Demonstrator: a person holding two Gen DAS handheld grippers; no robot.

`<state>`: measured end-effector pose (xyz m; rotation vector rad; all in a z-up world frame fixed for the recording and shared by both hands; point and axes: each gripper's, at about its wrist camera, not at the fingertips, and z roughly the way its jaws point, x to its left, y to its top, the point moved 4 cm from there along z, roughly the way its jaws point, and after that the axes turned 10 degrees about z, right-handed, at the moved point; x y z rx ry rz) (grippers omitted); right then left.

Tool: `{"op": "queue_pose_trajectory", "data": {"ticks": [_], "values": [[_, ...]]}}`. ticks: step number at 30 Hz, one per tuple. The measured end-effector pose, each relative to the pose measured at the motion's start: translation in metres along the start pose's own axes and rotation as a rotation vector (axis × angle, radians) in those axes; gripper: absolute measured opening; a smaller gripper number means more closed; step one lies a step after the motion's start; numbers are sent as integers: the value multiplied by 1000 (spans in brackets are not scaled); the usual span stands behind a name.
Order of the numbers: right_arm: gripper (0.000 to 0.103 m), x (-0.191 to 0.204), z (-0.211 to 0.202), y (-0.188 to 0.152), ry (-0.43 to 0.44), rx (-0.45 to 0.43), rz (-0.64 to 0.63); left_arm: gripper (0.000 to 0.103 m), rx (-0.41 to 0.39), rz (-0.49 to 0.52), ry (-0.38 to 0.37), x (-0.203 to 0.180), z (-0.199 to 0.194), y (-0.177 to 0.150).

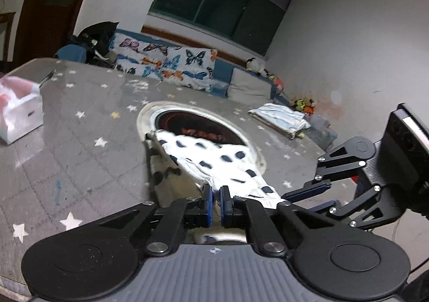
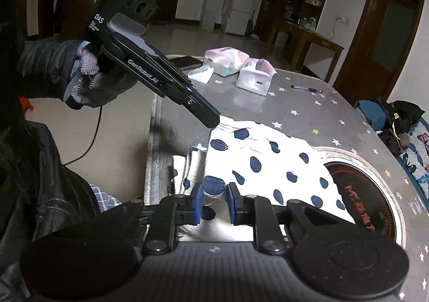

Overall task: Fold clothes
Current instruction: 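Release the fold with the right gripper and press it flat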

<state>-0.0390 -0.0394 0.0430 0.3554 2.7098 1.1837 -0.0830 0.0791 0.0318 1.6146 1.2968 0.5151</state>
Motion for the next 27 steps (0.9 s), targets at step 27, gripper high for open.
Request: {"op": "queue_pose_trajectory", "data": {"ticks": [27], "values": [[22, -32, -1, 1, -5, -2, 195, 17, 51, 134, -50, -11, 28, 7]]}}
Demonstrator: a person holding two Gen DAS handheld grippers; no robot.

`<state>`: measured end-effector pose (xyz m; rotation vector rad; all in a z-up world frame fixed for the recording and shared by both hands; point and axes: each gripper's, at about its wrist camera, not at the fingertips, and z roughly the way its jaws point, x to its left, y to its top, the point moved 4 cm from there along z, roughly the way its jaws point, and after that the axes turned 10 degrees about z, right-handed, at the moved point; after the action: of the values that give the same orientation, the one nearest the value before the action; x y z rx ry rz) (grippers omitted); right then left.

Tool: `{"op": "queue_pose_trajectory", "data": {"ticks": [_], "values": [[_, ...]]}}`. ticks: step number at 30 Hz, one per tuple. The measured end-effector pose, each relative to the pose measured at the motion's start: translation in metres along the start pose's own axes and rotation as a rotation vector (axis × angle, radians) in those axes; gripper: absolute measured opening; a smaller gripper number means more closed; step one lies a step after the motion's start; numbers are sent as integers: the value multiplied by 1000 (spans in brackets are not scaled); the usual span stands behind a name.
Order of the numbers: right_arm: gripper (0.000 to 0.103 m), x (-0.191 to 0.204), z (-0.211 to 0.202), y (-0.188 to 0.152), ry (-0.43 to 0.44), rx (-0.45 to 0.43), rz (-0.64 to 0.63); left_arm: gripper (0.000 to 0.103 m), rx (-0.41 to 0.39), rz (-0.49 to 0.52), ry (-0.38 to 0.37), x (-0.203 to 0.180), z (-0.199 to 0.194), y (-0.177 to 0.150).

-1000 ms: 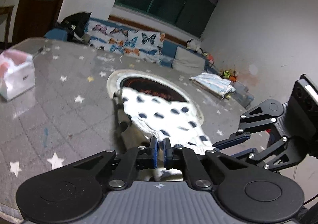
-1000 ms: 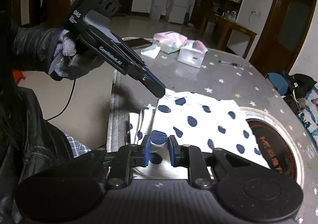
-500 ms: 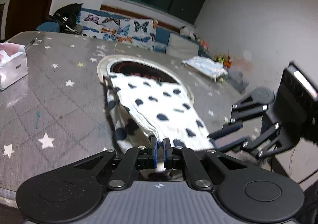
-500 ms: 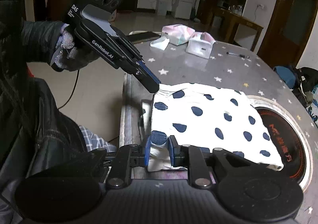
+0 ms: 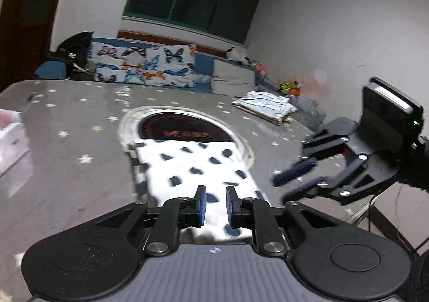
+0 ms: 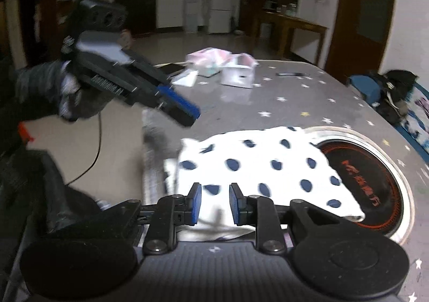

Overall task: Fold clothes
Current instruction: 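Release the fold with the right gripper and press it flat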

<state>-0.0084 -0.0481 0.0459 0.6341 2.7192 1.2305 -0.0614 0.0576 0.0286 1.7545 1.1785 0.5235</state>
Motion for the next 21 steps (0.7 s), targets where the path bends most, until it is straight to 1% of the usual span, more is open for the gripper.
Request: {"op": "queue_pose_trajectory", "data": {"ticks": [2, 5, 9, 11, 14, 19, 21], "values": [[22, -11, 7, 4, -36, -5, 32, 17, 7, 4, -22, -4, 15, 1], [23, -30, 18, 7, -95, -6, 74, 17, 43, 10, -49, -9, 31, -6], [24, -59, 36, 8, -151, 1, 135, 17, 73, 15, -74, -15, 38, -17], [28, -77, 47, 6, -179, 4, 171, 17, 80, 9, -76, -15, 39, -20], [28, -104, 60, 1, -225, 14, 238, 17, 86, -2, -80, -13, 40, -23], [27, -144, 69, -11, -284, 24, 342, 17, 96, -15, -88, -10, 43, -25], [25, -155, 70, -16, -295, 27, 378, 17, 101, -20, -88, -8, 44, -26]]}}
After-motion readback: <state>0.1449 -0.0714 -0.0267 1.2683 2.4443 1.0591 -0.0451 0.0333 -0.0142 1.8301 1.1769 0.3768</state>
